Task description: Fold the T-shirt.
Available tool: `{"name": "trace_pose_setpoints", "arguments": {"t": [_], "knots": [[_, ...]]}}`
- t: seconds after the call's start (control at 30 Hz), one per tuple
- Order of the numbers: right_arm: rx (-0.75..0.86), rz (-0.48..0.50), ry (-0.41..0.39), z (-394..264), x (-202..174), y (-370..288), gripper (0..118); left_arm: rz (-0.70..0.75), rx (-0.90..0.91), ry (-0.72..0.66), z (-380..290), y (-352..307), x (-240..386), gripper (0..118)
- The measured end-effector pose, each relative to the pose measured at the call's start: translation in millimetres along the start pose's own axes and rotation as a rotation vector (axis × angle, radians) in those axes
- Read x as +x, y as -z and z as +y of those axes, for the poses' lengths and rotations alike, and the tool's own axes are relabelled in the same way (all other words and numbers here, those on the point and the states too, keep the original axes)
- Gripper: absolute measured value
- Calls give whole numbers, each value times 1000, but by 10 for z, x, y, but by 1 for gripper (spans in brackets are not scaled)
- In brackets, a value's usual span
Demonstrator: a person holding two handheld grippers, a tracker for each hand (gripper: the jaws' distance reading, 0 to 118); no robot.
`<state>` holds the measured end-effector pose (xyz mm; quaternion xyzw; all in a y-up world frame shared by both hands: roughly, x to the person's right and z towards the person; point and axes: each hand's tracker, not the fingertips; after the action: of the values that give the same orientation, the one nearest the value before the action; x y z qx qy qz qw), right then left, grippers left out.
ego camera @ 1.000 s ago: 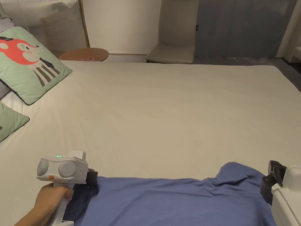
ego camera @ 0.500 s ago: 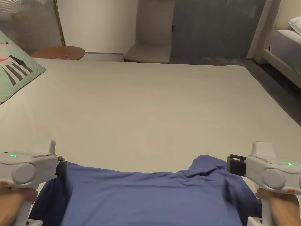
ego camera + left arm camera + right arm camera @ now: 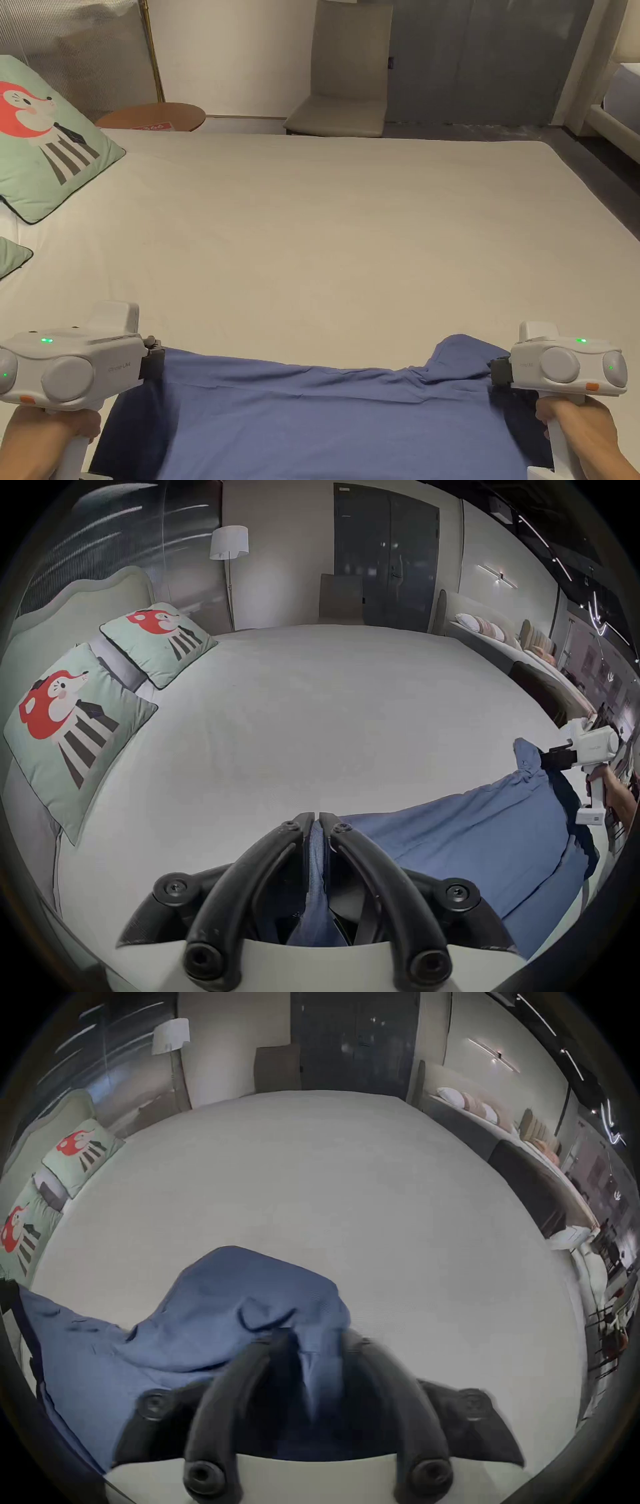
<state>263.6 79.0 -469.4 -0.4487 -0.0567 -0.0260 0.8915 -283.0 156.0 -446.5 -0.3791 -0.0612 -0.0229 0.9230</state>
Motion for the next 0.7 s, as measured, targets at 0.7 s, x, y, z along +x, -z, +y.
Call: {"name": "trace_pose_setpoints", "arguments": {"t": [0.7], "knots": [[382, 142, 32, -1157, 301, -2483, 9, 21, 85, -133, -770, -1080, -151, 1]]}}
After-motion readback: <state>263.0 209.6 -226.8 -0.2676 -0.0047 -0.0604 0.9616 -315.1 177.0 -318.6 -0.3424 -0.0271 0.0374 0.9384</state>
